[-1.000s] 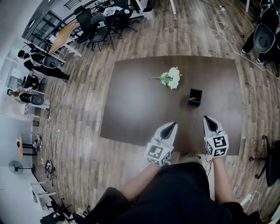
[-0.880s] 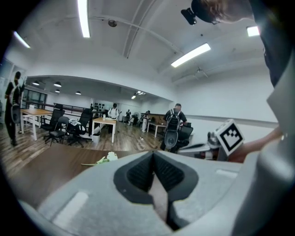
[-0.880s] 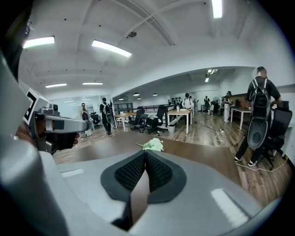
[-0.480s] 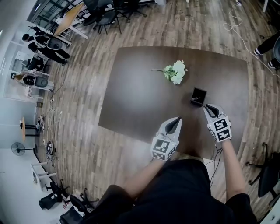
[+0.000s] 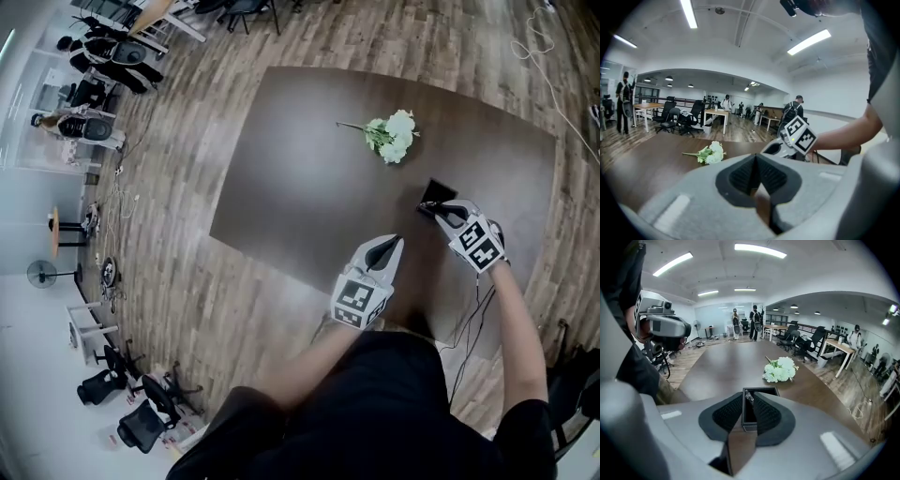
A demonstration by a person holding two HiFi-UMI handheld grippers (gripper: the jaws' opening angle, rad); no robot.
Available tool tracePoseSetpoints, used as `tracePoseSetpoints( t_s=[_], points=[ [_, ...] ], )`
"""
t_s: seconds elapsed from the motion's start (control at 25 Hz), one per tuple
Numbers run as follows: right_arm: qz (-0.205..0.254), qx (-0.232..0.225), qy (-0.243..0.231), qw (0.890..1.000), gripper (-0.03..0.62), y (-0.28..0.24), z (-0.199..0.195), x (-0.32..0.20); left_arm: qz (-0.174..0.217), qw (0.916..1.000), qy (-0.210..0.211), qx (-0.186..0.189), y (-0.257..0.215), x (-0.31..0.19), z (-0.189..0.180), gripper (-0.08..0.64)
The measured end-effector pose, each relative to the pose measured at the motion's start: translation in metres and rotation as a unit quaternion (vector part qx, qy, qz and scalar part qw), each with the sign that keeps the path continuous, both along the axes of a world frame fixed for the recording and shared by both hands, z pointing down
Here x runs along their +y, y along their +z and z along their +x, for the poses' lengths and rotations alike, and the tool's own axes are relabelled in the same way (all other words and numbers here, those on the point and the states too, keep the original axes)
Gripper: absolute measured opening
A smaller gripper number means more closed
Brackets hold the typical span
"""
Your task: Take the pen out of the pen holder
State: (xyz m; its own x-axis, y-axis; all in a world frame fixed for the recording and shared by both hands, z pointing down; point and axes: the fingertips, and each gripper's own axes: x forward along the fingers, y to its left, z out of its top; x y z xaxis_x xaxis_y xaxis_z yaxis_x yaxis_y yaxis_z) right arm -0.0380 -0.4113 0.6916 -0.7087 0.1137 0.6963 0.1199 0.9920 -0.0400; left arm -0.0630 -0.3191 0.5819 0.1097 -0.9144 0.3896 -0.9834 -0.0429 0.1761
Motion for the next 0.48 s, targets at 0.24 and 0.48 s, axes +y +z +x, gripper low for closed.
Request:
tracePoseSetpoints(
  t_s=[0.24, 0.48],
  points=[
    [0.021, 0.066, -0.091, 0.993, 0.094, 0.038, -0.015, -0.016, -0.007, 0.9997, -0.020, 0.008, 0.018, -0.015, 0.001, 0.003],
    [0.078, 0.120, -0.199, 0.970, 0.114, 0.068, -0.029, -0.013, -0.009, 0.9992, -0.033, 0.021, 0.032, -0.015, -0.013, 0.003]
  ],
)
